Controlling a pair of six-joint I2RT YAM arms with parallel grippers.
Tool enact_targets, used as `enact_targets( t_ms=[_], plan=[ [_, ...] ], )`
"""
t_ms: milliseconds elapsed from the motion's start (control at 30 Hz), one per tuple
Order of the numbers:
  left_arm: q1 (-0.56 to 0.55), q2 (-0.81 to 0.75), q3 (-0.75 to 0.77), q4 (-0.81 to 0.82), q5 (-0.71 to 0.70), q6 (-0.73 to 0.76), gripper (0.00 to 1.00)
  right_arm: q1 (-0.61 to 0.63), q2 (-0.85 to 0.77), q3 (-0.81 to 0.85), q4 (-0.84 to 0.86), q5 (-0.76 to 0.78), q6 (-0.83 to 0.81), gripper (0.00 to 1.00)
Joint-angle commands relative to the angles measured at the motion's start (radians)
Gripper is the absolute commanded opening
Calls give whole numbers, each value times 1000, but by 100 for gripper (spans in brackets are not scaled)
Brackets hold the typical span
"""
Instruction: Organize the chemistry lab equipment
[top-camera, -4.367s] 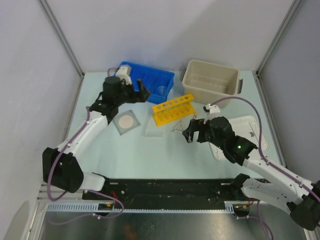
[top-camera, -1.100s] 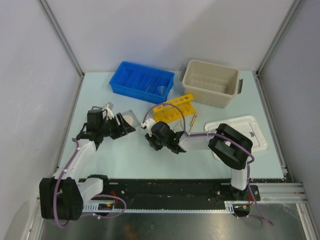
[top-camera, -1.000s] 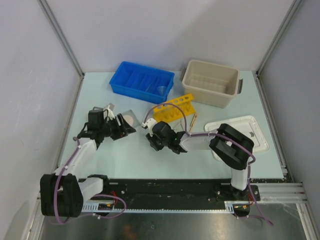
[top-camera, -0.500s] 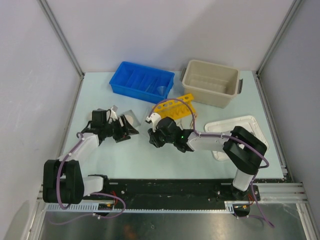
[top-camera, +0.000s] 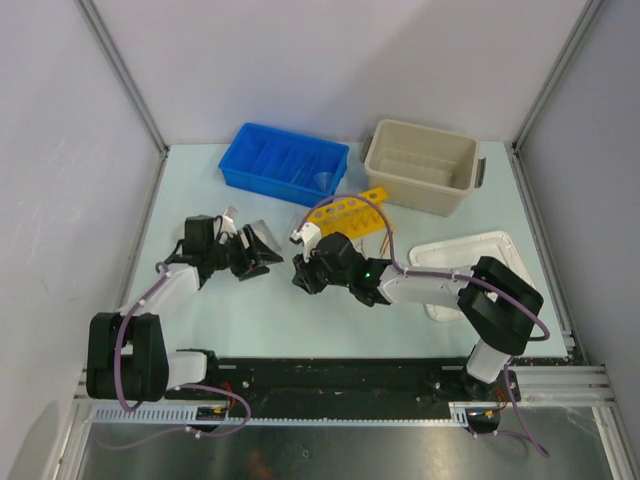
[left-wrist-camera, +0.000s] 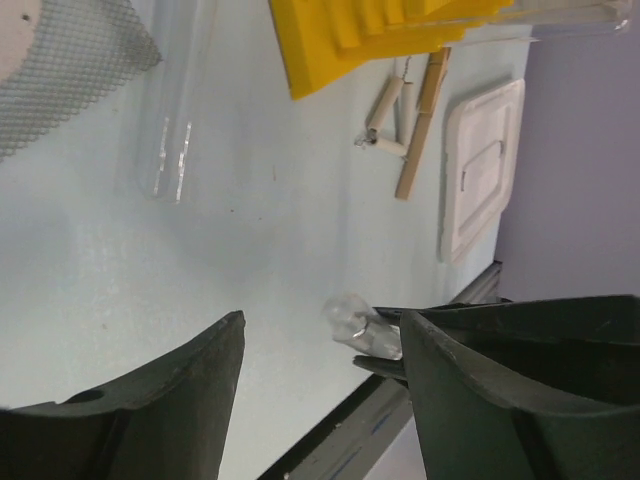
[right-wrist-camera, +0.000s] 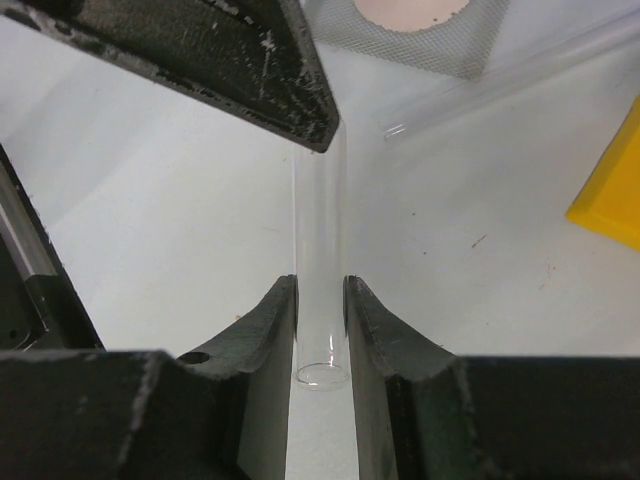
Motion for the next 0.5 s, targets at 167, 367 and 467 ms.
enact_targets(
  t_ms=[167,367,467],
  plan=[
    [-19,15,-6,115,70,-85,63,24,-46,-7,52,-8,7,20],
    [-37,19,-8,131,83,-104,57,32,-44,-8,57,1,12,20],
    [-43,16,-16,134,92,-109,52,33,-39,-8,59,15,20,20]
  ],
)
